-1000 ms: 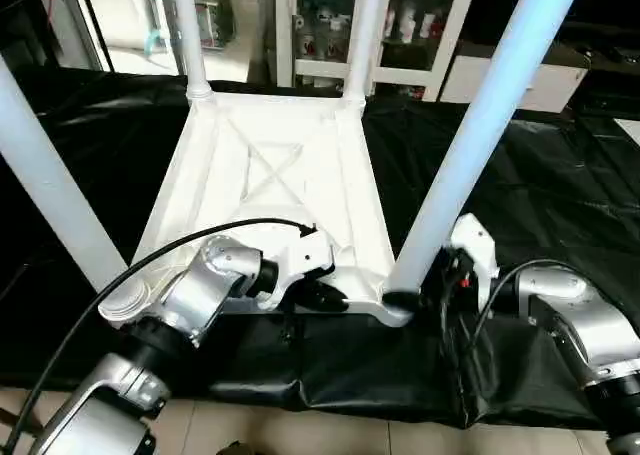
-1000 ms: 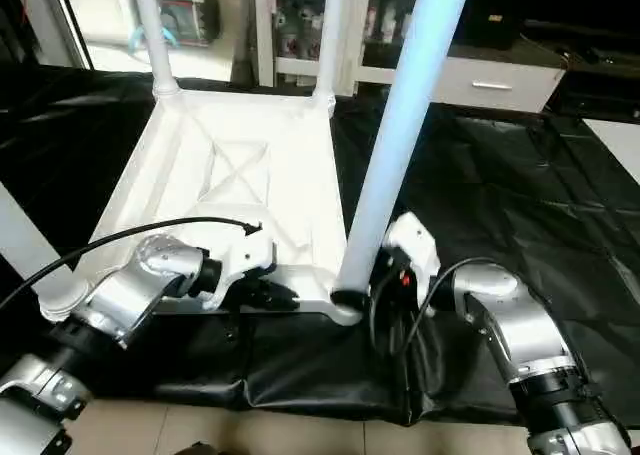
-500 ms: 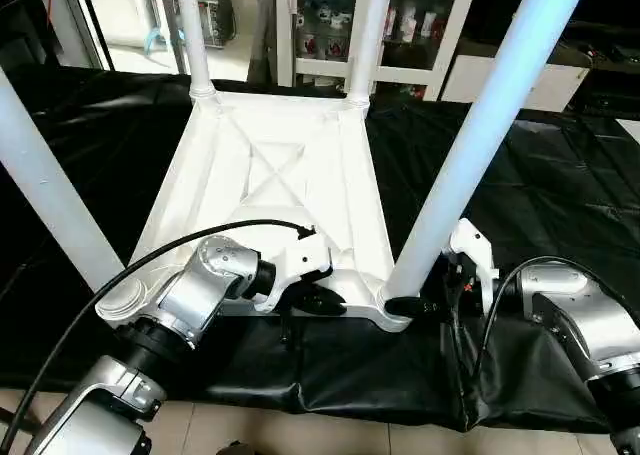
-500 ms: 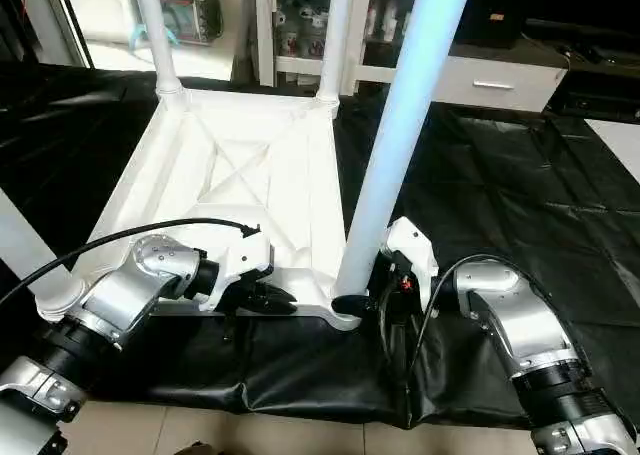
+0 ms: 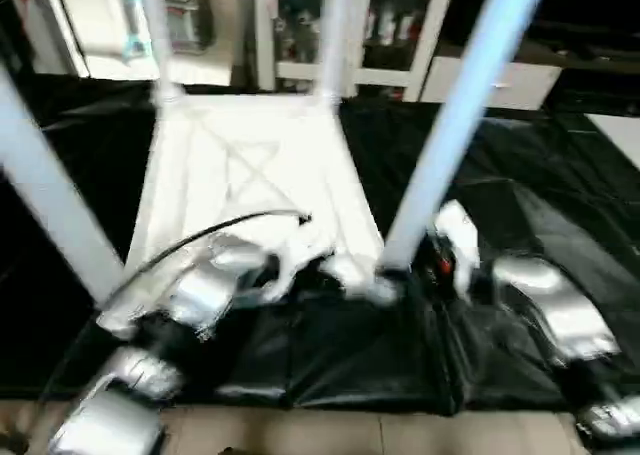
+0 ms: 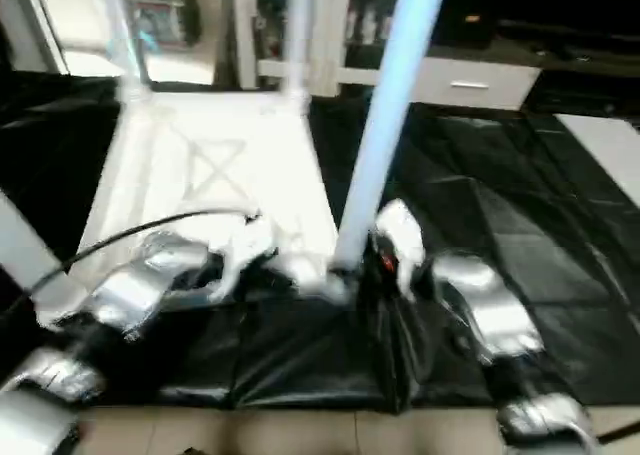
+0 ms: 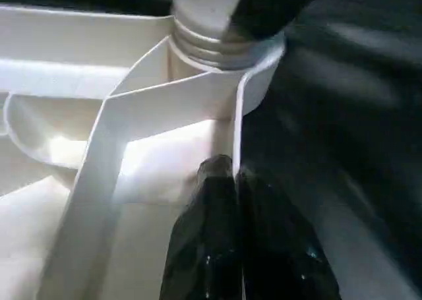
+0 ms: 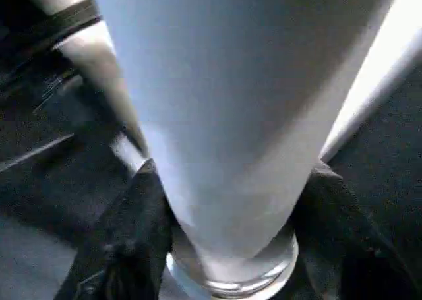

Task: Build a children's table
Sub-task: Rotate leg to tighten

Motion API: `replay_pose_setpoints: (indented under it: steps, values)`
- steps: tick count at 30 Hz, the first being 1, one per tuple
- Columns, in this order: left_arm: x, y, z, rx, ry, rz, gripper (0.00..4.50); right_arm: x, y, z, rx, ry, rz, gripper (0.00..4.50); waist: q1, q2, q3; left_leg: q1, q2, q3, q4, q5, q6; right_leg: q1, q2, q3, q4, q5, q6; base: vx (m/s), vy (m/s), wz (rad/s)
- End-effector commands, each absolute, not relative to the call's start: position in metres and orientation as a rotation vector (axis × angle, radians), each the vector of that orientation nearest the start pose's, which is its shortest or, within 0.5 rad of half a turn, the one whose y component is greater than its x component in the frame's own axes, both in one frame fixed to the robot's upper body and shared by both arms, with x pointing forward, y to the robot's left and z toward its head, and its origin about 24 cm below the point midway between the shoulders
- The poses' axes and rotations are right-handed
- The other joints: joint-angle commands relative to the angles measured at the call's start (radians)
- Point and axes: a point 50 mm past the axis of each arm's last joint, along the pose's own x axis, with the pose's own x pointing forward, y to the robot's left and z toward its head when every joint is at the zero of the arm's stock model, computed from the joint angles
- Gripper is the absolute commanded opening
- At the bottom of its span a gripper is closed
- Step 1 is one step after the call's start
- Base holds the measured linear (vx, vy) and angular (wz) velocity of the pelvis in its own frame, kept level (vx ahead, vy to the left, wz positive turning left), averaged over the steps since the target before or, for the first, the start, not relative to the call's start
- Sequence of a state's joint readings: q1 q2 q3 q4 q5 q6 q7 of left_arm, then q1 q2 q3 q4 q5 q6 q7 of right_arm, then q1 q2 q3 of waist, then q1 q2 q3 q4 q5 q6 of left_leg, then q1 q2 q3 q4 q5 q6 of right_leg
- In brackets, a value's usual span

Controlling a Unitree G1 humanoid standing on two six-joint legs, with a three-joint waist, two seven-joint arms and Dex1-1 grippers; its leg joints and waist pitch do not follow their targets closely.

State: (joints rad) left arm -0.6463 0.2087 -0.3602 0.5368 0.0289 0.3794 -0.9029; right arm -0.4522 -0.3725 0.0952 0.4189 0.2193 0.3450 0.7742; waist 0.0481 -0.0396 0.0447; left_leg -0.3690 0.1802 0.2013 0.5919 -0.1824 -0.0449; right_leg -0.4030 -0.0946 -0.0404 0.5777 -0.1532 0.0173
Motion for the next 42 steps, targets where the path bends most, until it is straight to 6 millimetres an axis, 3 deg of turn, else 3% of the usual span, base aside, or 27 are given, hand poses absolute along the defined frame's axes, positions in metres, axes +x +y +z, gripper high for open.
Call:
replay_pose_setpoints:
  steps: [1,3,6,8,9,10,12,15,21,22,25,27,28,29,30,31,33,35,40,41,42]
  values:
    - [0.336,0.091,0.047,0.320,0.549,-0.936,0.00,0.317,-0.187,0.033,-0.042,0.491,0.609,2.22,-0.004,-0.004,-0.051,0.021,0.042,-0.037,-0.083,-0.414,-0.044,0.022,-0.054,0.017,-0.087,-0.544,-0.143,0.000,0.000,0.00]
    - [0.343,0.086,0.048,0.295,0.532,-0.851,0.00,0.323,-0.183,0.027,-0.015,0.503,0.455,2.10,-0.012,-0.005,-0.052,0.013,0.040,-0.040,-0.085,-0.409,-0.039,0.024,-0.053,0.015,-0.090,-0.548,-0.129,0.000,0.000,0.00]
    - [0.353,0.073,0.055,0.276,0.465,-0.735,0.00,0.331,-0.172,0.020,0.032,0.475,0.166,2.04,-0.019,-0.008,-0.055,0.014,0.036,-0.039,-0.083,-0.391,-0.034,0.018,-0.051,0.016,-0.092,-0.528,-0.127,0.000,0.000,0.00]
    - [0.355,0.070,0.057,0.274,0.452,-0.720,0.00,0.331,-0.167,0.020,0.047,0.468,0.132,2.01,-0.020,-0.008,-0.059,0.009,0.037,-0.040,-0.085,-0.362,-0.038,0.022,-0.052,0.016,-0.087,-0.491,-0.128,0.000,0.000,0.00]
    - [0.356,0.062,0.058,0.268,0.444,-0.712,0.00,0.332,-0.149,0.019,0.038,0.465,0.139,2.01,-0.017,-0.006,-0.059,0.011,0.039,-0.037,-0.085,-0.355,-0.035,0.019,-0.049,0.018,-0.085,-0.452,-0.135,0.000,0.000,0.00]
    - [0.356,0.062,0.058,0.268,0.444,-0.712,0.00,0.332,-0.149,0.019,0.038,0.465,0.139,2.01,-0.017,-0.006,-0.059,0.014,0.037,-0.033,-0.085,-0.357,-0.032,0.016,-0.045,0.020,-0.083,-0.421,-0.143,0.000,0.000,0.00]
    - [0.357,0.059,0.058,0.275,0.440,-0.708,0.00,0.332,-0.136,0.020,0.013,0.458,0.178,2.00,-0.015,-0.008,-0.060,0.011,0.039,-0.033,-0.086,-0.339,-0.023,0.024,-0.045,0.021,-0.076,-0.365,-0.154,0.000,0.000,0.00]
    - [0.358,0.063,0.057,0.291,0.443,-0.692,0.00,0.333,-0.131,0.022,-0.011,0.439,0.199,1.99,-0.011,-0.008,-0.061,0.011,0.037,-0.027,-0.084,-0.304,-0.003,0.026,-0.044,0.025,-0.070,-0.293,-0.177,0.000,0.000,0.00]
    - [0.360,0.071,0.055,0.315,0.444,-0.671,0.00,0.332,-0.130,0.034,0.003,0.336,0.296,1.99,-0.006,-0.009,-0.056,0.013,0.039,-0.026,-0.086,-0.324,0.007,0.026,-0.048,0.025,-0.080,-0.373,-0.159,0.000,0.000,0.00]
    - [0.361,0.072,0.055,0.317,0.442,-0.670,0.00,0.331,-0.131,0.037,0.000,0.313,0.309,2.55,-0.006,-0.009,-0.055,0.013,0.040,-0.027,-0.087,-0.327,0.006,0.025,-0.048,0.026,-0.081,-0.384,-0.154,0.000,0.000,0.00]
    - [0.361,0.073,0.056,0.333,0.432,-0.688,0.00,0.328,-0.136,0.042,0.005,0.286,0.314,2.73,-0.005,-0.007,-0.054,0.010,0.038,-0.027,-0.087,-0.323,0.012,0.025,-0.045,0.026,-0.082,-0.382,-0.146,0.000,0.000,0.00]
    - [0.361,0.073,0.056,0.338,0.420,-0.701,0.00,0.325,-0.139,0.043,-0.002,0.282,0.314,2.95,-0.016,-0.005,-0.055,-0.011,0.037,-0.039,-0.096,-0.307,0.005,0.044,-0.048,0.021,-0.075,-0.391,-0.126,0.000,0.000,0.00]
    - [0.362,0.073,0.056,0.339,0.419,-0.703,0.00,0.324,-0.140,0.044,-0.004,0.280,0.316,3.04,-0.018,-0.002,-0.062,-0.012,0.038,-0.040,-0.093,-0.285,-0.003,0.045,-0.048,0.020,-0.072,-0.369,-0.120,-0.010,0.001,-0.18]
    - [0.362,0.072,0.057,0.345,0.414,-0.713,0.00,0.322,-0.141,0.044,-0.009,0.279,0.318,3.04,-0.018,-0.005,-0.065,-0.008,0.038,-0.038,-0.089,-0.271,-0.001,0.042,-0.047,0.021,-0.071,-0.336,-0.127,0.000,0.000,0.00]
    - [0.362,0.071,0.058,0.359,0.394,-0.736,0.00,0.320,-0.142,0.044,-0.022,0.280,0.322,3.18,-0.017,-0.003,-0.066,0.001,0.037,-0.032,-0.082,-0.249,0.012,0.033,-0.043,0.024,-0.067,-0.262,-0.158,0.000,0.000,0.00]
    - [0.362,0.071,0.058,0.365,0.389,-0.744,0.00,0.317,-0.143,0.043,-0.037,0.284,0.332,3.28,-0.019,-0.005,-0.064,-0.001,0.035,-0.028,-0.080,-0.242,0.028,0.033,-0.041,0.024,-0.065,-0.229,-0.182,0.000,0.000,0.00]
    - [0.361,0.069,0.058,0.407,0.365,-0.782,0.00,0.308,-0.147,0.040,-0.080,0.300,0.349,3.55,-0.012,-0.003,-0.062,0.003,0.036,-0.024,-0.078,-0.242,0.044,0.032,-0.043,0.025,-0.070,-0.250,-0.189,0.000,0.000,0.00]
    - [0.361,0.068,0.058,0.407,0.365,-0.787,0.00,0.307,-0.148,0.040,-0.083,0.302,0.351,3.62,-0.008,-0.005,-0.060,0.004,0.037,-0.024,-0.081,-0.255,0.043,0.029,-0.044,0.025,-0.072,-0.278,-0.185,0.000,0.000,0.00]
    - [0.355,0.054,0.059,0.458,0.287,-0.969,0.00,0.280,-0.157,0.032,-0.102,0.370,0.386,3.97,0.001,-0.005,-0.053,0.013,0.040,-0.025,-0.087,-0.321,0.024,0.021,-0.042,0.027,-0.085,-0.369,-0.156,0.000,0.000,0.00]
    - [0.354,0.051,0.059,0.471,0.275,-0.998,0.00,0.275,-0.157,0.031,-0.112,0.382,0.402,4.12,0.003,-0.001,-0.053,0.011,0.039,-0.027,-0.088,-0.325,0.024,0.023,-0.042,0.027,-0.087,-0.379,-0.149,0.000,0.000,0.00]
    - [0.353,0.049,0.059,0.482,0.264,-1.020,0.00,0.270,-0.157,0.029,-0.125,0.389,0.414,4.17,0.008,0.002,-0.050,0.018,0.042,-0.026,-0.089,-0.358,0.015,0.016,-0.043,0.028,-0.093,-0.418,-0.134,0.000,0.000,0.00]
